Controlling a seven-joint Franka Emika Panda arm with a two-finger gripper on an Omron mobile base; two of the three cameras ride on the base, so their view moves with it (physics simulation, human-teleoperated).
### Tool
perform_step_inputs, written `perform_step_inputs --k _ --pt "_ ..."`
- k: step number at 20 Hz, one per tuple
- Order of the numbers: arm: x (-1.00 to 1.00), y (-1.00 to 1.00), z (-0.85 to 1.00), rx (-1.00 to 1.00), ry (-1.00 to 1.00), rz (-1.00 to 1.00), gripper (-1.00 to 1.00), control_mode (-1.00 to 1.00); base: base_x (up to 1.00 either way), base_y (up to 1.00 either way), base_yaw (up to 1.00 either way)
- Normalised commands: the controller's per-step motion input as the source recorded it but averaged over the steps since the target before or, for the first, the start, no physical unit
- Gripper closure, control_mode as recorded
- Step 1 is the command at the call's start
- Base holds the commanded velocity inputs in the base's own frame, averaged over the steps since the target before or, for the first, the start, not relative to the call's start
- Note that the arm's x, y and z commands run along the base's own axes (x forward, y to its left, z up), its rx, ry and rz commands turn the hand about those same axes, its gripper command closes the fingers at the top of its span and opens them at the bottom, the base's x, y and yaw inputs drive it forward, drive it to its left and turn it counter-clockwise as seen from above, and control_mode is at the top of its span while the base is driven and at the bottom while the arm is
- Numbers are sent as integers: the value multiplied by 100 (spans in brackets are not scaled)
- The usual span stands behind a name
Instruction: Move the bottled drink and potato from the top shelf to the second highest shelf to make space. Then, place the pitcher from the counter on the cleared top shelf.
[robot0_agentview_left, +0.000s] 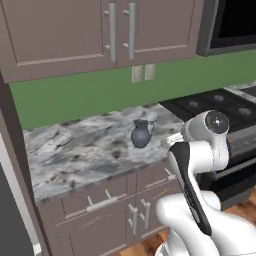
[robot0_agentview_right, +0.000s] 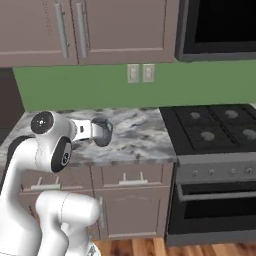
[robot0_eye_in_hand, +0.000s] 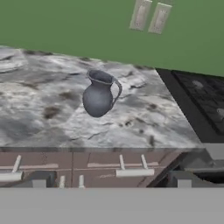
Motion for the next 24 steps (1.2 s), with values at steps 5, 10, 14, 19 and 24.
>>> perform_step_inputs --k 5,10,14,19,24 --pt "0 0 0 0 0 0 -100 100 44 -16 47" --pt "0 0 0 0 0 0 -100 100 2 -53 34" --pt "0 0 0 0 0 0 -100 100 0 -58 24" --pt "0 0 0 0 0 0 -100 100 10 -48 20" --pt "0 0 0 0 0 0 -100 100 40 -27 17"
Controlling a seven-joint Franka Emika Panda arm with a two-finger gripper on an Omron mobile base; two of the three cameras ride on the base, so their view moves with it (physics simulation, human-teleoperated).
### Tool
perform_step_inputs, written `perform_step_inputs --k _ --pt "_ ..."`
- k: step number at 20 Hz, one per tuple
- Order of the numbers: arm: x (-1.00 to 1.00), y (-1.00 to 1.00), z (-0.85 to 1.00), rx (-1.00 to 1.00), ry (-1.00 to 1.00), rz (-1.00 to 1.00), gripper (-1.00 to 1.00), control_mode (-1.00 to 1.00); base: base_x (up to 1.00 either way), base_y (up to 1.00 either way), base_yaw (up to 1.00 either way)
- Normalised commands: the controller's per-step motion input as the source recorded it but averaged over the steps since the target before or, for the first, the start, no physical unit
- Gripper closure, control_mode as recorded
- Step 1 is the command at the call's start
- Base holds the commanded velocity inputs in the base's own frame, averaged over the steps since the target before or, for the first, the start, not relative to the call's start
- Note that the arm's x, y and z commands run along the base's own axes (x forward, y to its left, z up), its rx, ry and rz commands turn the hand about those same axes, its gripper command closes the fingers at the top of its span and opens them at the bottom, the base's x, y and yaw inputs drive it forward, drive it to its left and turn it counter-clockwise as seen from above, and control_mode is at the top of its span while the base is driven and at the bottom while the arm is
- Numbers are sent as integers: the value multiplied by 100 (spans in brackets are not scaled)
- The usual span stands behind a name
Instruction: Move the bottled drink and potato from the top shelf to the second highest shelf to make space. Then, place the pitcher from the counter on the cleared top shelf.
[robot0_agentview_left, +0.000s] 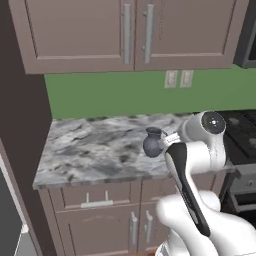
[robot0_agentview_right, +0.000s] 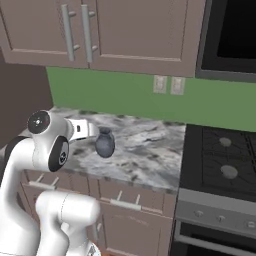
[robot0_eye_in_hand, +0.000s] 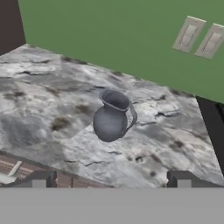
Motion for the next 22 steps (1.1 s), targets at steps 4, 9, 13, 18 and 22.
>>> perform_step_inputs --k 4,9,13,18,22 --pt "0 0 0 0 0 0 -100 100 53 -22 17" --pt "0 0 0 0 0 0 -100 100 34 -20 17" --pt "9 -16 -5 2 0 6 -100 -100 7 -4 3" --pt "1 -50 -26 2 0 7 -100 -100 0 0 0" --pt "24 -42 -36 2 0 11 -100 -100 0 0 0"
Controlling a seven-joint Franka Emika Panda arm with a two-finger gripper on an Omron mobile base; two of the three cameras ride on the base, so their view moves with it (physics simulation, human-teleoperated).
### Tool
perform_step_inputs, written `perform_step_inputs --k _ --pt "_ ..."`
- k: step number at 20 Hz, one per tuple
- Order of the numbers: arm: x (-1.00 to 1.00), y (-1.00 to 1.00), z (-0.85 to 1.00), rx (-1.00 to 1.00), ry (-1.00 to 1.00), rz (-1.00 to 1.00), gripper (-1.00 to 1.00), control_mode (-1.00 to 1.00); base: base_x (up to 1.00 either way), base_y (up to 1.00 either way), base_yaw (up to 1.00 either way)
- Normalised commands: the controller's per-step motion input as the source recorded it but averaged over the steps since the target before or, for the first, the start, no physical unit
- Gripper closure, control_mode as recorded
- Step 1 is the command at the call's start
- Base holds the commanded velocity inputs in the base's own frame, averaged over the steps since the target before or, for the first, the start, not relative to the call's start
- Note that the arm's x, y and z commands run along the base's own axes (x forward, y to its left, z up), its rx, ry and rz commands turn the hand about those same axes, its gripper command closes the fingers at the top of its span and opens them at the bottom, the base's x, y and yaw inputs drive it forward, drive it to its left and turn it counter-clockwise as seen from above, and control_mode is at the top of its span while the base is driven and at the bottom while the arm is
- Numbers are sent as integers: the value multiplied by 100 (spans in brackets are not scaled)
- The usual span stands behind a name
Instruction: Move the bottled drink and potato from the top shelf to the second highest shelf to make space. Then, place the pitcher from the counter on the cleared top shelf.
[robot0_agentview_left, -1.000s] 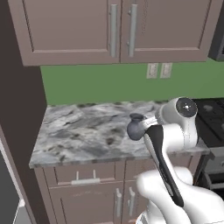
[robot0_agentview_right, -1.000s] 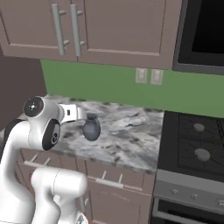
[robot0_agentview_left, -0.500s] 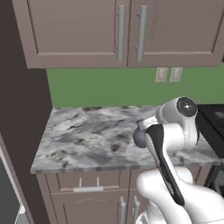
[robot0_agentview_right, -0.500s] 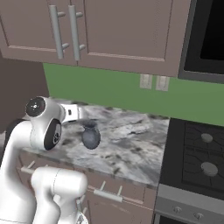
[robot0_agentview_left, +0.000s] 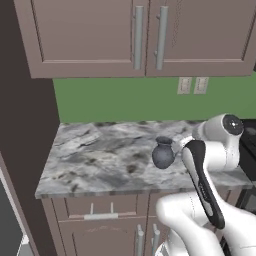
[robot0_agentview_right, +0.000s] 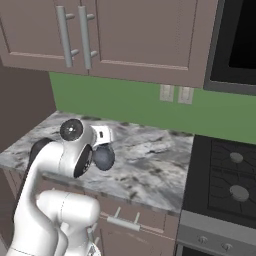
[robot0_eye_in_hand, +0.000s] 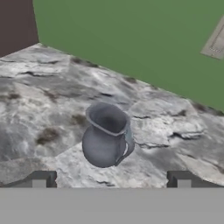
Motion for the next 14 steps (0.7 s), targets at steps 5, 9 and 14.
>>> perform_step_inputs --k 5,9,14 --pt "42 -15 -27 0 1 15 -100 -100 0 0 0" --pt "30 -10 -19 2 1 14 -100 -100 0 0 0" --pt "8 -10 -9 4 0 20 -100 -100 0 0 0"
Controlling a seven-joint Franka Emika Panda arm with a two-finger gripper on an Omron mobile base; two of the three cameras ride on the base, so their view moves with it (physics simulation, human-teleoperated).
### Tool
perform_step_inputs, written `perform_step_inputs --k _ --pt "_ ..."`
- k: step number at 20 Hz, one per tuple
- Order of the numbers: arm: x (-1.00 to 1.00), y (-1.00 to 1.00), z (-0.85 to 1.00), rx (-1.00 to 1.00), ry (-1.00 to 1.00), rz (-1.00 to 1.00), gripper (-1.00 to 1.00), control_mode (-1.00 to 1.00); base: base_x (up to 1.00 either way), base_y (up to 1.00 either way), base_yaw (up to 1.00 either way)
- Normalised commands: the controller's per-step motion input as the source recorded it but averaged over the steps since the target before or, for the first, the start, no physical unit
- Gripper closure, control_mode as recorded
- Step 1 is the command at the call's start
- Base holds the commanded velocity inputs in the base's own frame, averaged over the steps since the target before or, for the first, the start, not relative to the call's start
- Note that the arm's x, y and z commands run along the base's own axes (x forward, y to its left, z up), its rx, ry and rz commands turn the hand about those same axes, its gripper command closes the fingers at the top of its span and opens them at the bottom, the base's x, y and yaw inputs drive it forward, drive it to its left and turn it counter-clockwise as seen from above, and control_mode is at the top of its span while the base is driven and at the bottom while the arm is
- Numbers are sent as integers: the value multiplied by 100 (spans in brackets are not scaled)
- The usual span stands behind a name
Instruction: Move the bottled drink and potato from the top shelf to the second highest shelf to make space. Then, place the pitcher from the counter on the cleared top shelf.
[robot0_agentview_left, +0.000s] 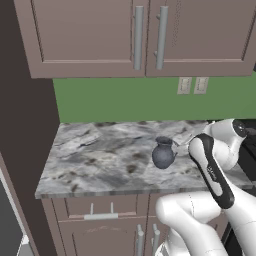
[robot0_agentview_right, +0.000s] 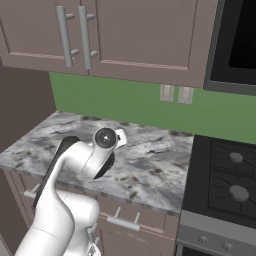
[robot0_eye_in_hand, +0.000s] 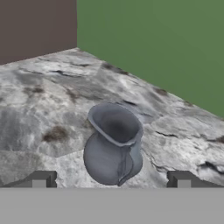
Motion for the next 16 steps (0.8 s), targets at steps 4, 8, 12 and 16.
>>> perform_step_inputs --k 4,8,12,16 --pt "0 -1 -9 2 0 18 -100 -100 0 0 0" --pt "0 0 -21 2 0 15 -100 -100 0 0 0" --pt "0 0 -27 3 -3 11 -100 -100 0 0 0" --pt "0 0 -17 6 -4 2 -100 -100 0 0 0"
